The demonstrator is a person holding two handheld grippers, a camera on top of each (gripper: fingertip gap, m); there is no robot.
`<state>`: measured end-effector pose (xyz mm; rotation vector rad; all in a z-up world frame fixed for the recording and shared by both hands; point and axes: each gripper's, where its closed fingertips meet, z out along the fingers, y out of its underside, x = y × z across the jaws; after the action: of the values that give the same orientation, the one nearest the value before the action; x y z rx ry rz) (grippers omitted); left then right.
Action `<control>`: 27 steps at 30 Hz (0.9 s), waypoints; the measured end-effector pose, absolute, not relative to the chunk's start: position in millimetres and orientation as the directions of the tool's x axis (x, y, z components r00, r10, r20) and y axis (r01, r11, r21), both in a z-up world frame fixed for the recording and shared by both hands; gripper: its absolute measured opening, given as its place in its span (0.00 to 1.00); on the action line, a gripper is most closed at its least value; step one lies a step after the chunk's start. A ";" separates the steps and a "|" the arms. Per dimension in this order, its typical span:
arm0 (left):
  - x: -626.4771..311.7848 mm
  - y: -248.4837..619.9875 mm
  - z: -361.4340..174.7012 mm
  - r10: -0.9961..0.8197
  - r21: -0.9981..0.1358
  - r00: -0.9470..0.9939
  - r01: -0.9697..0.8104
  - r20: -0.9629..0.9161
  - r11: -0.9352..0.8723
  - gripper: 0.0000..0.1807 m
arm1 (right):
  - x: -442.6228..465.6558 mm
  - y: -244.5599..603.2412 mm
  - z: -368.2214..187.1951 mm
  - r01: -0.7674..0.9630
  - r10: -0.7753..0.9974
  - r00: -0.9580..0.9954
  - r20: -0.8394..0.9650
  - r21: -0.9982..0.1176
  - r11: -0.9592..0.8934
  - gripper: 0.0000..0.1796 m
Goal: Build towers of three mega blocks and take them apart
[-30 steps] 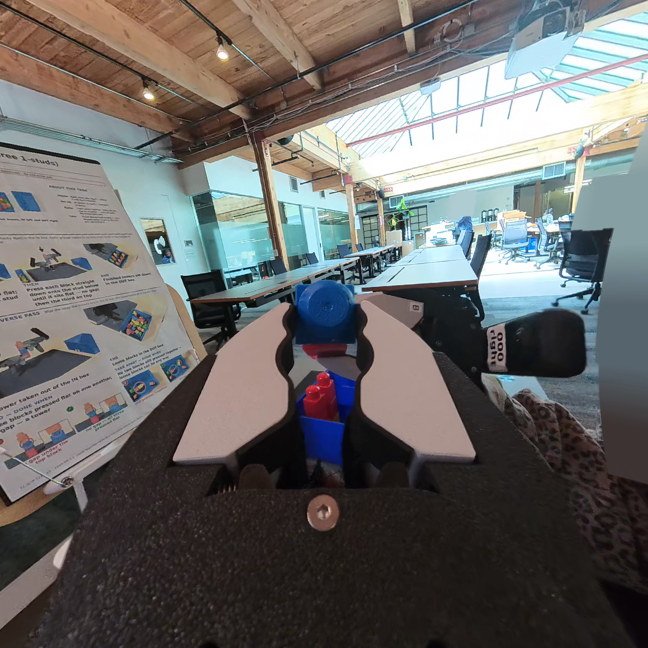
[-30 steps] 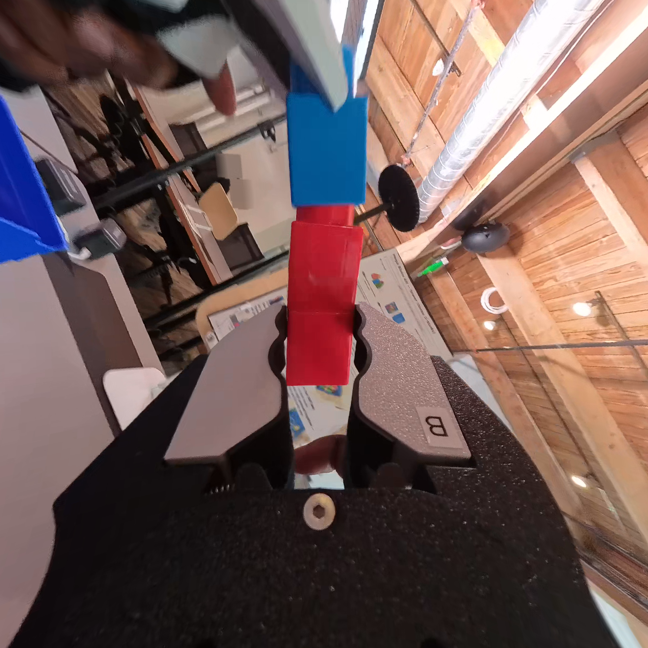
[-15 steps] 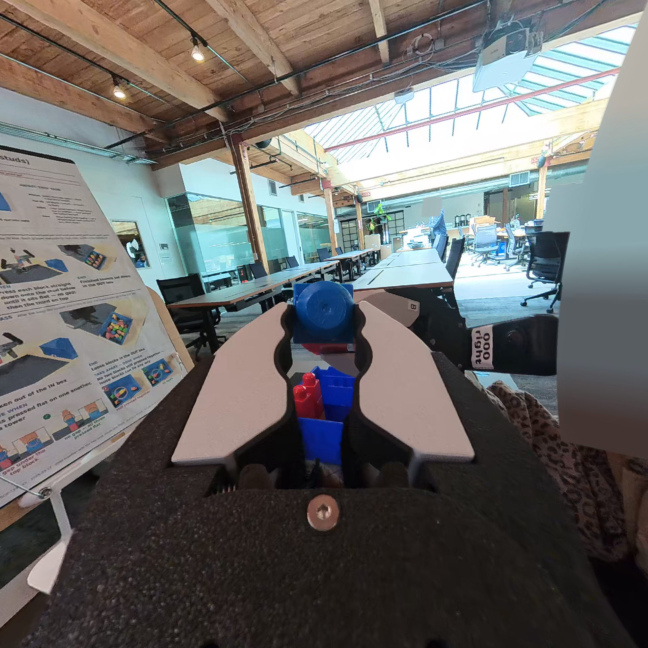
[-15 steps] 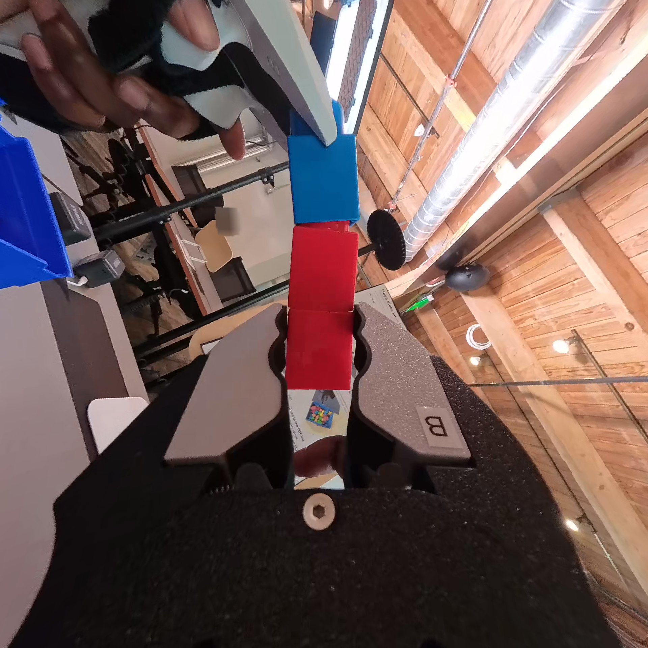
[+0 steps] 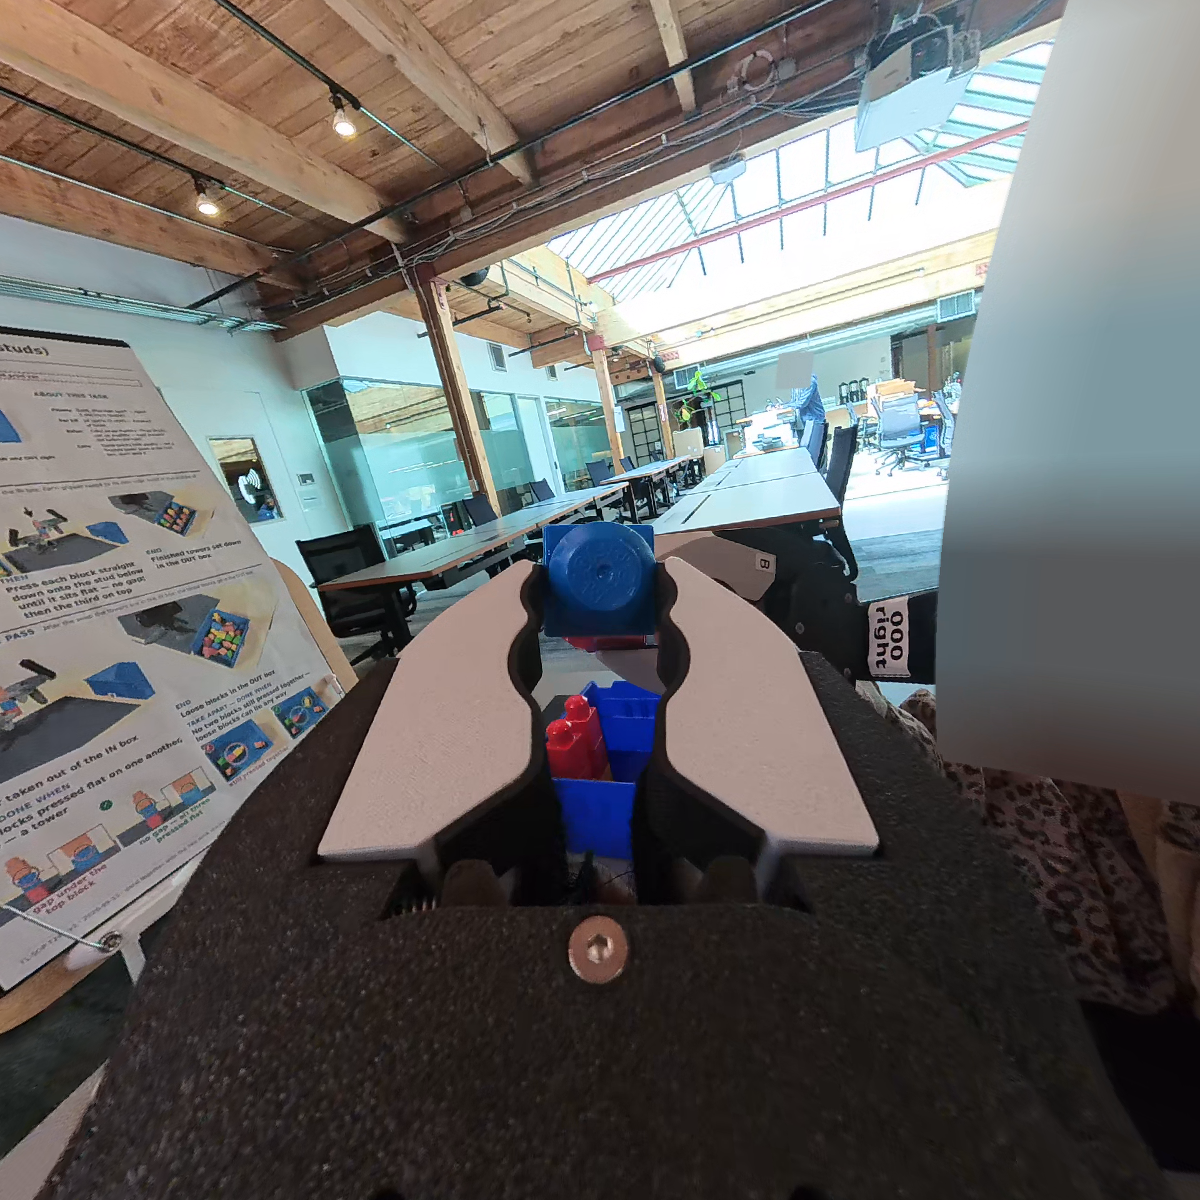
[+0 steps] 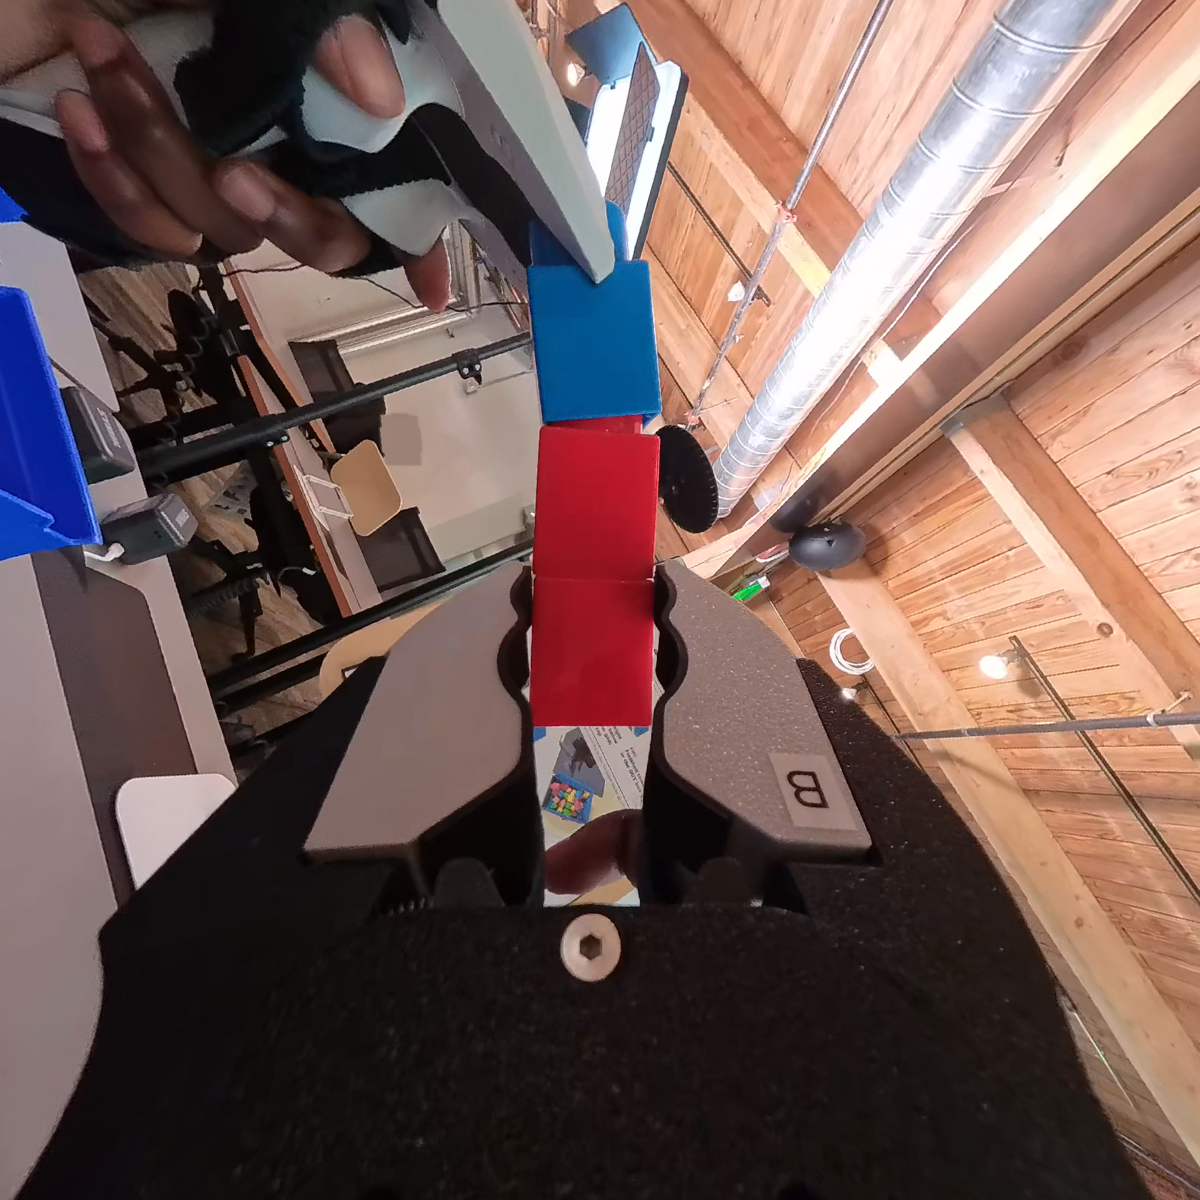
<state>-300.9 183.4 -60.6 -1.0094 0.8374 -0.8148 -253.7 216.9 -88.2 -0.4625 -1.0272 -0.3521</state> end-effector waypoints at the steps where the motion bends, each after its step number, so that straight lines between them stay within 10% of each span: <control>1: -300.7 183.3 -60.9 -0.872 -0.933 0.443 0.178 -0.209 0.314 0.18 | -254.3 216.2 -88.4 0.480 -0.058 0.477 0.877 -0.205 0.853 0.20; 27: -326.0 168.4 -72.5 -0.947 -0.975 0.317 0.184 -0.059 0.122 0.18 | -276.3 182.0 -91.7 0.415 -0.201 0.391 0.898 0.023 0.910 0.19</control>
<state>-326.0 168.4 -72.5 -1.1291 0.8772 -1.0022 -276.3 182.0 -91.7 -0.2189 -1.1029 -0.3949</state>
